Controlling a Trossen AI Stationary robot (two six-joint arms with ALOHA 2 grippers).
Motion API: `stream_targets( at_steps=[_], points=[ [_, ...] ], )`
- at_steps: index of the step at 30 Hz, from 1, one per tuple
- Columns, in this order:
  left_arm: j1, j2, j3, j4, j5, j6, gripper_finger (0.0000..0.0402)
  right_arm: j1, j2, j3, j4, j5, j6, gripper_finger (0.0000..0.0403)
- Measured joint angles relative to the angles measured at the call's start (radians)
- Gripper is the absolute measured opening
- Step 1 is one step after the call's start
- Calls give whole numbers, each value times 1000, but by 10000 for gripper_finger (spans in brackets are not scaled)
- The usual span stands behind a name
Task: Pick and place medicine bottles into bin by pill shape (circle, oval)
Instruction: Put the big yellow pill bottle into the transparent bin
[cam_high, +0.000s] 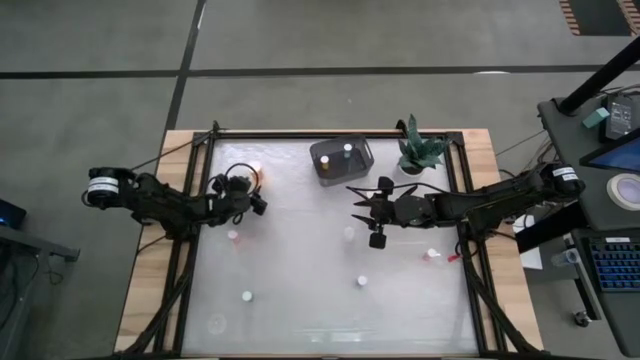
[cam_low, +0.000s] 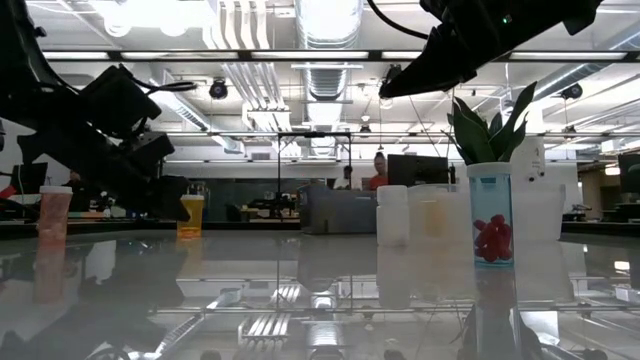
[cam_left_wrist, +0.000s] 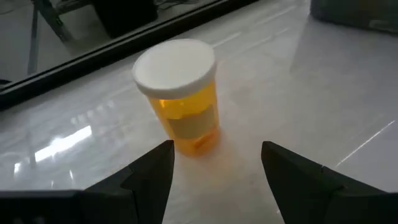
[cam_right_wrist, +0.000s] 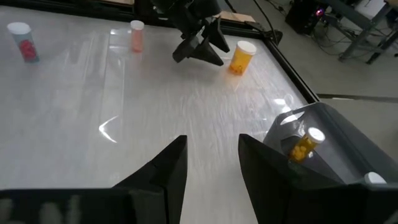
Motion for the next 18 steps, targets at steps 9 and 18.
stream_targets(
  at_steps=[9,18],
  points=[
    [5,0,-2,4,-23,21,226,0,0,0,0,0,4,134],
    [5,0,-2,15,-25,21,260,0,0,0,0,0,-2,134]
  ],
)
